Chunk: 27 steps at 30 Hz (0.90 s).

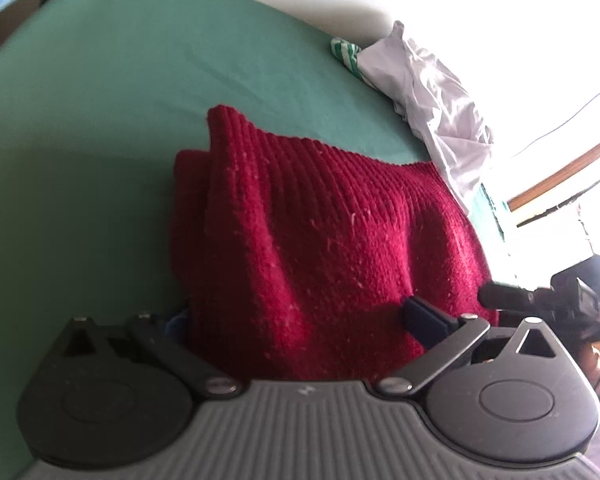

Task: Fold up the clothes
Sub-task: 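Grasp the folded sweater bundle with both grippers and lift it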

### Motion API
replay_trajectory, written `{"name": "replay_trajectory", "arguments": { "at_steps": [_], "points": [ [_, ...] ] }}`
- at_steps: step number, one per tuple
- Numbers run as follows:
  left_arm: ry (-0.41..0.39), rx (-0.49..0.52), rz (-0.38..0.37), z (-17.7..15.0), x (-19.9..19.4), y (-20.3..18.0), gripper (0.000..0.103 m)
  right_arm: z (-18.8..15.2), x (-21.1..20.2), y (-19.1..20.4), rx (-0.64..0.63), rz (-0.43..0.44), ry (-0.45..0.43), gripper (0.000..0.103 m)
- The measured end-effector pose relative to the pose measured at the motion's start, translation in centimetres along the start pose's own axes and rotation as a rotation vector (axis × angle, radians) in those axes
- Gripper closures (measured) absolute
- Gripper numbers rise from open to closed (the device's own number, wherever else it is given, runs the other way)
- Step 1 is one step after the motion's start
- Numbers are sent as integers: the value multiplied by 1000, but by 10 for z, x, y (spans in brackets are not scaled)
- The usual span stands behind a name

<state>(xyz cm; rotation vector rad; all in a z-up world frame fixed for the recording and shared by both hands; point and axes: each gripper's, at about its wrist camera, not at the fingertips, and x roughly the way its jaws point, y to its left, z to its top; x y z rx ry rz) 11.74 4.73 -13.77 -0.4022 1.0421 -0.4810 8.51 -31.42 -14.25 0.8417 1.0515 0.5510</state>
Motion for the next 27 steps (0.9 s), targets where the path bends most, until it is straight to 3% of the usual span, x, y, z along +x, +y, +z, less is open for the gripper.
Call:
{"name": "replay_trajectory", "arguments": {
  "at_steps": [6, 8, 11, 17, 23, 27],
  "points": [
    [-16, 46, 66, -5, 4, -8, 1, -3, 8, 5, -23, -35, -18, 19],
    [-25, 66, 95, -7, 6, -13, 2, -3, 7, 4, -28, -68, -25, 38],
    [-43, 99, 148, -13, 9, -21, 3, -3, 5, 0, -28, -101, -38, 53],
    [-75, 156, 258, -21, 11, -35, 20, -2, 6, 7, -35, -143, -49, 55],
    [-57, 187, 278, -10, 7, -47, 44, 9, 9, 17, -35, -193, 10, 58],
    [-23, 181, 274, 5, 2, -50, 50, 22, 8, 33, -67, -183, 61, 59]
  ]
}}
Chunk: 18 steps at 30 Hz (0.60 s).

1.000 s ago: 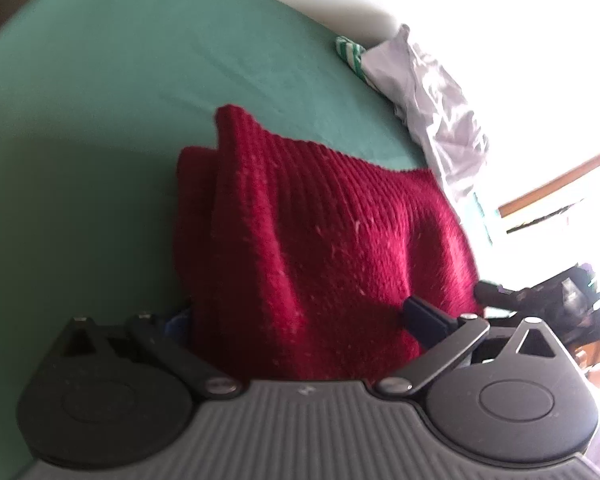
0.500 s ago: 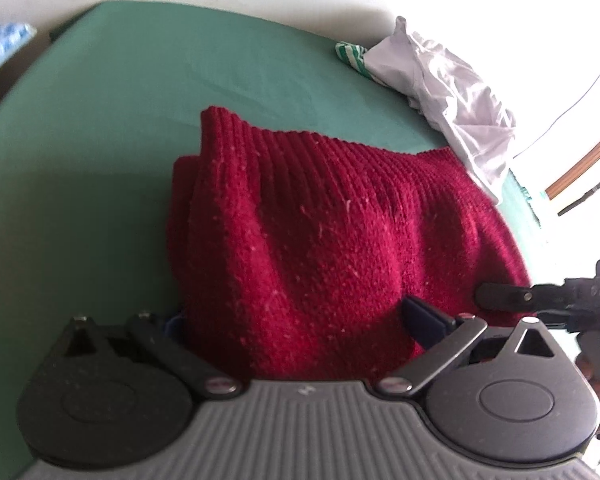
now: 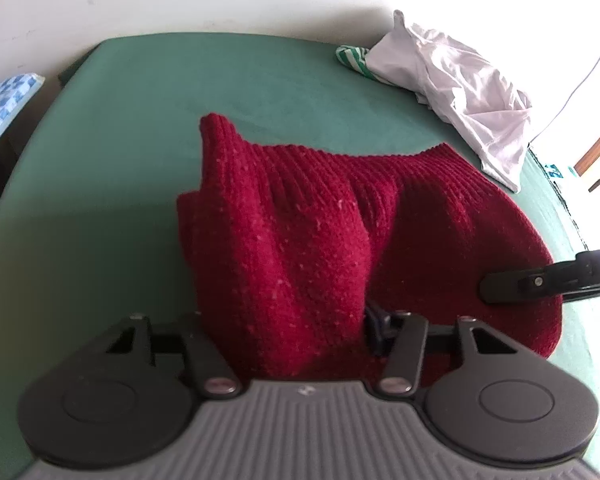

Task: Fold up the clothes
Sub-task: 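Grasp the folded sweater bundle with both grippers and lift it, then carry the lifted sweater with both grippers toward the wall end of the table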

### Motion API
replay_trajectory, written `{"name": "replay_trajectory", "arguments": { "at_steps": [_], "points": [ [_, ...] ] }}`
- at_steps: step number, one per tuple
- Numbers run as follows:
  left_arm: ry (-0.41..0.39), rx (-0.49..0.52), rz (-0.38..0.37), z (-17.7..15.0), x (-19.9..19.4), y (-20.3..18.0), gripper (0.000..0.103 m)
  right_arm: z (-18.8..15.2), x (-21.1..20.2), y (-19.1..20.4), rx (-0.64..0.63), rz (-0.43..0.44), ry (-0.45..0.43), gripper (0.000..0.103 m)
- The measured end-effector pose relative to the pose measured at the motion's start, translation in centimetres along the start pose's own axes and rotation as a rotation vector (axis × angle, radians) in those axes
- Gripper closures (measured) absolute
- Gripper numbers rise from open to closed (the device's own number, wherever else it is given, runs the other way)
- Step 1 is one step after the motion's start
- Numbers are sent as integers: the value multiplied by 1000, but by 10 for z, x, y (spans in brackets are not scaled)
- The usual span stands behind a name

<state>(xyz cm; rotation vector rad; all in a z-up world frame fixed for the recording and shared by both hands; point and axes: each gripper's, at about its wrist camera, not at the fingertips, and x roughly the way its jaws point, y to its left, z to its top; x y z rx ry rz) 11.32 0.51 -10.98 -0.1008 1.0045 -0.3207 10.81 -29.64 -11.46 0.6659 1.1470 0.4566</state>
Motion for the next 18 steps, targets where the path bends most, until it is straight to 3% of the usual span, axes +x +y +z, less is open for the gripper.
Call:
{"name": "replay_trajectory", "arguments": {
  "at_steps": [4, 12, 18],
  "points": [
    [11, -23, -4, 15, -9, 2, 52, 12, -3, 18, -59, -4, 31, 59],
    [-50, -19, 19, 57, -50, 7, 53, 31, -18, 26, -42, 92, 10, 59],
    [-113, 11, 21, 111, -93, 28, 52, 66, -25, 78, -129, 122, -33, 60]
  ]
}}
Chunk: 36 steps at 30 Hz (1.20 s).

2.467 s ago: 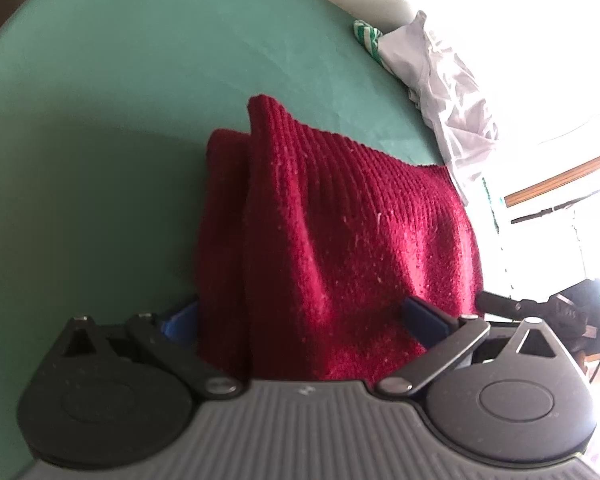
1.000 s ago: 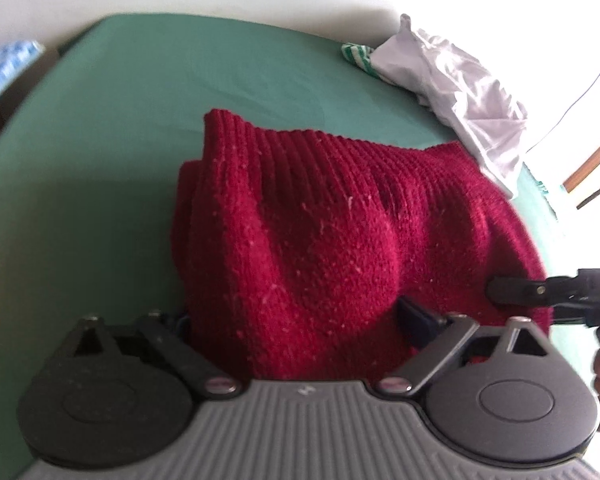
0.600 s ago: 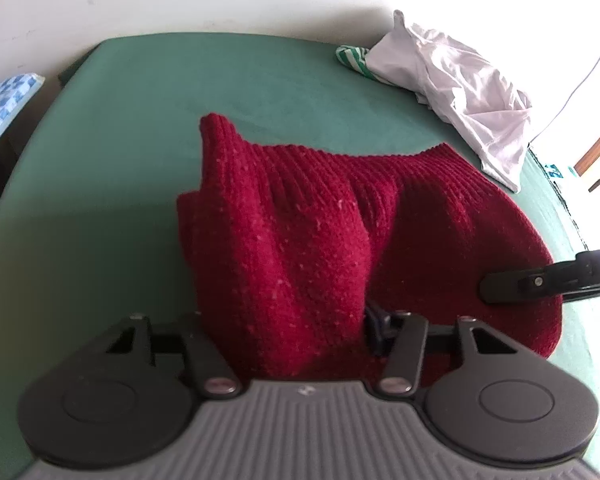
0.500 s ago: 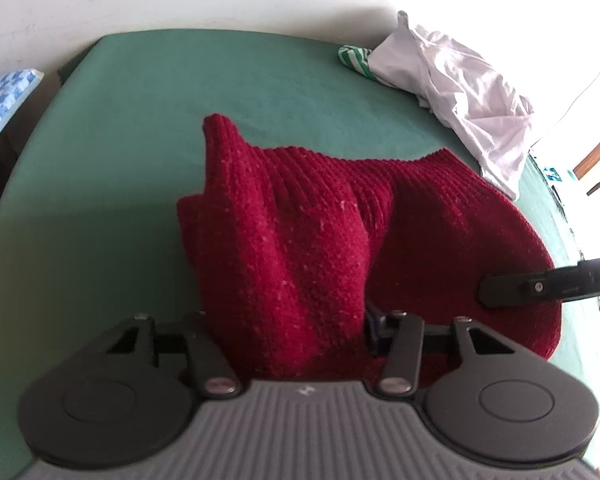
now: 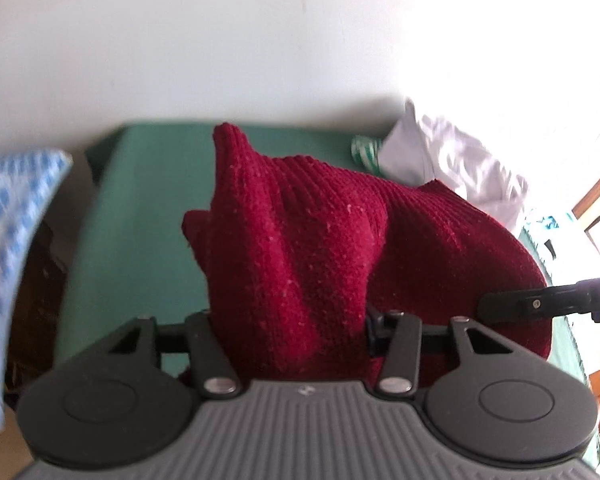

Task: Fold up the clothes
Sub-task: 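Carry the lifted sweater with both grippers toward the wall end of the table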

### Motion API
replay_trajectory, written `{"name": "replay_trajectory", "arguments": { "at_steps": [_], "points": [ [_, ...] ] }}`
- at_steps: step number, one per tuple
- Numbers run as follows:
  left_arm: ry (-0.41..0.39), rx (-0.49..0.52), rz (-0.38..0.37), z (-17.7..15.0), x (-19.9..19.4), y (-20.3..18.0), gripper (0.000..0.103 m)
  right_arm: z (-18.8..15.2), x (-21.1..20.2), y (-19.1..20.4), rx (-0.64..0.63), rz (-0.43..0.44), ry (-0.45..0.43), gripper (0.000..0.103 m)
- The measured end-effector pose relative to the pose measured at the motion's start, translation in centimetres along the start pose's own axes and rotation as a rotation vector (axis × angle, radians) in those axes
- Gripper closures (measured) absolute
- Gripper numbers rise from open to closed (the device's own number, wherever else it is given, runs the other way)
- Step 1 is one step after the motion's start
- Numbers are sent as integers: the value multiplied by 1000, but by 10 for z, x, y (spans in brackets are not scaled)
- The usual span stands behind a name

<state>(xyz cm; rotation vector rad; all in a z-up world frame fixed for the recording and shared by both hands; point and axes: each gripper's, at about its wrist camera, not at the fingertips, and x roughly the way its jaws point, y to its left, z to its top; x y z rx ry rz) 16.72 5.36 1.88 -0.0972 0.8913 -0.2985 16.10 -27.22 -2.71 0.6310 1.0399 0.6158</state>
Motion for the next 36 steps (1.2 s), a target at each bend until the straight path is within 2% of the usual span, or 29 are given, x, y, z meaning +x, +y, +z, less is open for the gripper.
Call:
{"name": "replay_trajectory", "arguments": {
  "at_steps": [9, 13, 17, 24, 31, 33, 35, 36],
  "points": [
    [-118, 145, 34, 115, -34, 49, 52, 79, 14, 82, -89, 19, -161, 60],
    [-155, 181, 57, 151, -21, 71, 51, 112, 41, 100, -121, 16, -235, 60],
    [-164, 174, 57, 171, 14, 103, 50, 136, 79, 98, -122, 9, -277, 60],
    [-180, 75, 32, 167, 118, 155, 50, 161, 158, 52, -144, -41, -324, 60],
    [-79, 29, -9, 138, 219, 181, 48, 158, 224, -23, -111, -131, -326, 60],
    [-67, 21, -18, 130, 234, 188, 38, 153, 236, -41, -109, -163, -317, 60],
    [-67, 11, -41, 124, 240, 196, 23, 149, 239, -56, -91, -170, -323, 60],
    [-65, 7, -59, 123, 241, 203, 21, 147, 239, -62, -76, -166, -328, 60]
  ]
}}
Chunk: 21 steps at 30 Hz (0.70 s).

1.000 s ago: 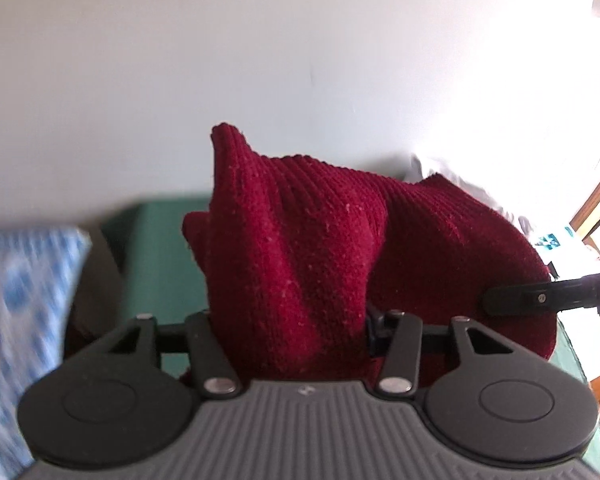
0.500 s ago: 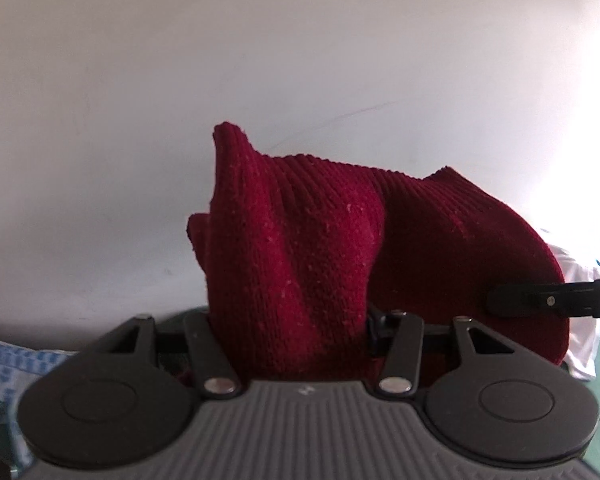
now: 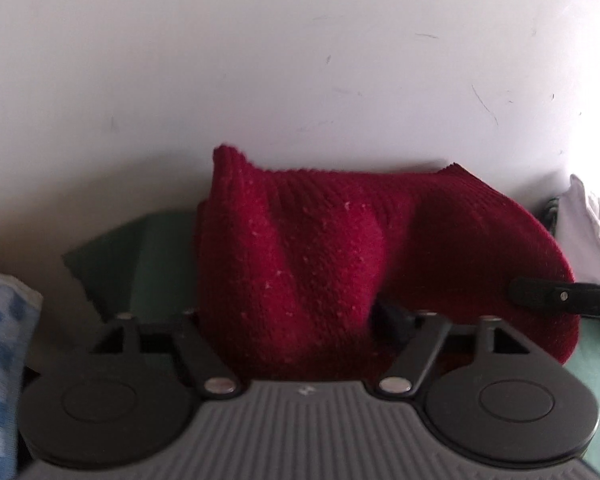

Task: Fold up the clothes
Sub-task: 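Carry the lifted sweater with both grippers toward the wall end of the table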

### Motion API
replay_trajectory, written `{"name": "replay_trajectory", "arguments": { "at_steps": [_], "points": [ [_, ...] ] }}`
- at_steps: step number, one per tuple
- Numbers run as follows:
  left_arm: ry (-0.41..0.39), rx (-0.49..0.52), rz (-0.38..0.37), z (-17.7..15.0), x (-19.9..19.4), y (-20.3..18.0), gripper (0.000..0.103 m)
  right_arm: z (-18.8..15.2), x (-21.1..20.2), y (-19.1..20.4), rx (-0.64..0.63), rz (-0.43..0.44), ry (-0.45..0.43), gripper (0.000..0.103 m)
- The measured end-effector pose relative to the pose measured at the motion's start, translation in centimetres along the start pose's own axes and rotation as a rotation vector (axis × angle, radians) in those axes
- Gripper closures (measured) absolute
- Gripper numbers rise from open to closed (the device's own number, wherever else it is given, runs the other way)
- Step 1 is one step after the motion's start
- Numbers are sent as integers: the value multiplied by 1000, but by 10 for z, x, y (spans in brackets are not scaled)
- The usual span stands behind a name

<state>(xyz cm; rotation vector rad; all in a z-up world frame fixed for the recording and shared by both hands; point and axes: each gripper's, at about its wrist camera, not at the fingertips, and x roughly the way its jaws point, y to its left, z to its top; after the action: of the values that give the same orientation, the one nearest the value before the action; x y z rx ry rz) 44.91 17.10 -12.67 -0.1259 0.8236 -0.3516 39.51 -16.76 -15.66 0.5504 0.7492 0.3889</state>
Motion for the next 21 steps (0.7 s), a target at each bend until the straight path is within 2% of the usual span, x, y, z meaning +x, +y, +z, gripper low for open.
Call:
{"name": "replay_trajectory", "arguments": {
  "at_steps": [2, 6, 8, 9, 11, 13, 14, 15, 17, 18, 20, 21],
  "points": [
    [2, -1, -30, -3, 2, 14, 11, -5, 0, -9, 9, -8, 9, 60],
    [-22, -42, -96, -6, -6, 33, 11, -13, 0, -22, 25, -17, 33, 60],
    [-75, -51, -107, -6, -25, 40, 13, -9, 6, -23, 33, -18, 39, 52],
    [-107, -55, -101, -5, -37, 43, 13, -8, 5, -20, 42, -19, 45, 51],
    [-171, -66, -78, -2, -65, 51, 13, -6, -2, -15, 60, -19, 55, 43],
    [-246, -70, -50, 7, -93, 54, 13, -3, -16, -4, 68, -41, 16, 41],
    [-274, -66, -52, 11, -102, 49, 13, -2, -28, 1, 52, -74, -50, 41],
    [-288, -60, -67, 15, -107, 41, 16, 1, -41, 9, 24, -125, -144, 41],
    [-291, -20, -66, 22, -102, 18, 25, 8, -54, 27, -56, -111, -249, 46],
    [-280, 13, -32, 24, -93, 3, 28, 13, -52, 38, -97, -88, -250, 48],
    [-245, 70, 34, 26, -71, -22, 56, 24, -33, 64, -177, -84, -204, 55],
    [-209, 82, 64, 24, -56, -30, 60, 26, -22, 73, -211, -96, -193, 56]
  ]
}}
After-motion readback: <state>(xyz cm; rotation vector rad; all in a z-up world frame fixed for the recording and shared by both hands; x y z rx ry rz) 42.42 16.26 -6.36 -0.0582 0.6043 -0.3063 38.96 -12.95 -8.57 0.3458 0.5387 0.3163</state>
